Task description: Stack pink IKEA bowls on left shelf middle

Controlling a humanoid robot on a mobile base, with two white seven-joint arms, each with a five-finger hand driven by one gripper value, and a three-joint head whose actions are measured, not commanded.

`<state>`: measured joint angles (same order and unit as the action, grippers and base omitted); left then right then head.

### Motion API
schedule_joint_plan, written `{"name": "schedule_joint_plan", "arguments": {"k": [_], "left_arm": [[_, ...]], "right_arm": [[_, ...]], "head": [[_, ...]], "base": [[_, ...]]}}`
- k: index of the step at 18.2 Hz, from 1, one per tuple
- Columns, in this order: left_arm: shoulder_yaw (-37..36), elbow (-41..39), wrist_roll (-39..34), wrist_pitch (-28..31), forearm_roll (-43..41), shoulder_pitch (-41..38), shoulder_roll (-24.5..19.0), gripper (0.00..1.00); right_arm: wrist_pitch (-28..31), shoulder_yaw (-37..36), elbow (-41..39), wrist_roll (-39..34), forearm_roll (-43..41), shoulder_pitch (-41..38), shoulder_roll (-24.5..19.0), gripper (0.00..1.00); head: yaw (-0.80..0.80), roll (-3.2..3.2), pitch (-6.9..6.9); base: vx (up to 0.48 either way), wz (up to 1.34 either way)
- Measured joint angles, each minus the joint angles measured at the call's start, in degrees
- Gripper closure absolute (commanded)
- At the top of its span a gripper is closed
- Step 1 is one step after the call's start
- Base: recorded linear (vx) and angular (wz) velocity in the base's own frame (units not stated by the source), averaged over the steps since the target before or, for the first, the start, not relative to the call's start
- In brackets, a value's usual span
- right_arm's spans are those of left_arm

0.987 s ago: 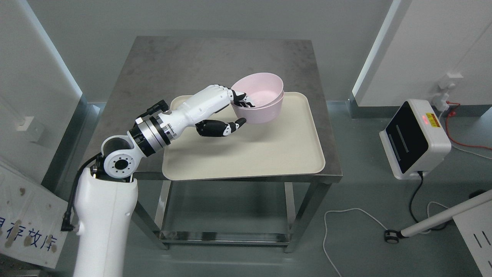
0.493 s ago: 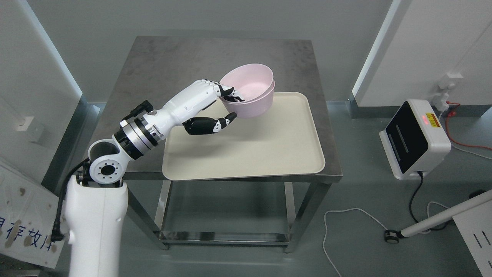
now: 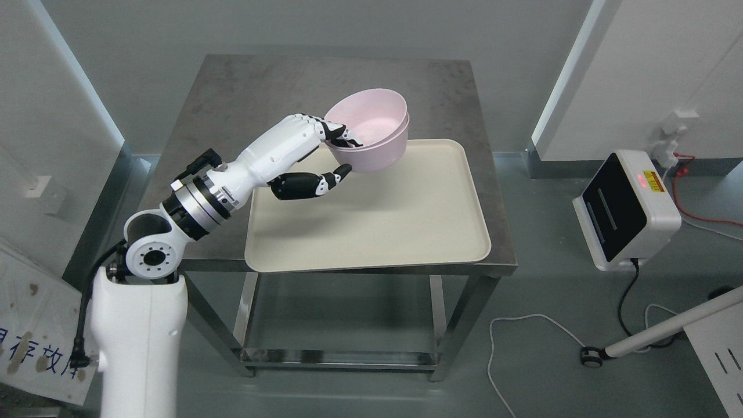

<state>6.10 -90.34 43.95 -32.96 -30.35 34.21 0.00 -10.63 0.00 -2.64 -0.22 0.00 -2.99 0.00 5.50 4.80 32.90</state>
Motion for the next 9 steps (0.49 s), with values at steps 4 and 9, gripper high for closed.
{"name": "schedule_joint_plan", "arguments": {"k": [4, 9], "left_arm": [[0.12, -0.34, 0.0, -0.07, 0.37, 0.19, 0.0, 0.98], [0.26, -0.61, 0.0, -0.1, 0.65, 0.47, 0.0, 0.97]], "right_arm": [[0.0, 0.0, 0.0, -0.01, 0.0, 0.0, 0.0, 0.0], [0.0, 0.0, 0.0, -0.01, 0.0, 0.0, 0.0, 0.0]], "head": [[0.0, 0.0, 0.0], [0.0, 0.0, 0.0]], "base": [[0.0, 0.0], [0.0, 0.0]]}}
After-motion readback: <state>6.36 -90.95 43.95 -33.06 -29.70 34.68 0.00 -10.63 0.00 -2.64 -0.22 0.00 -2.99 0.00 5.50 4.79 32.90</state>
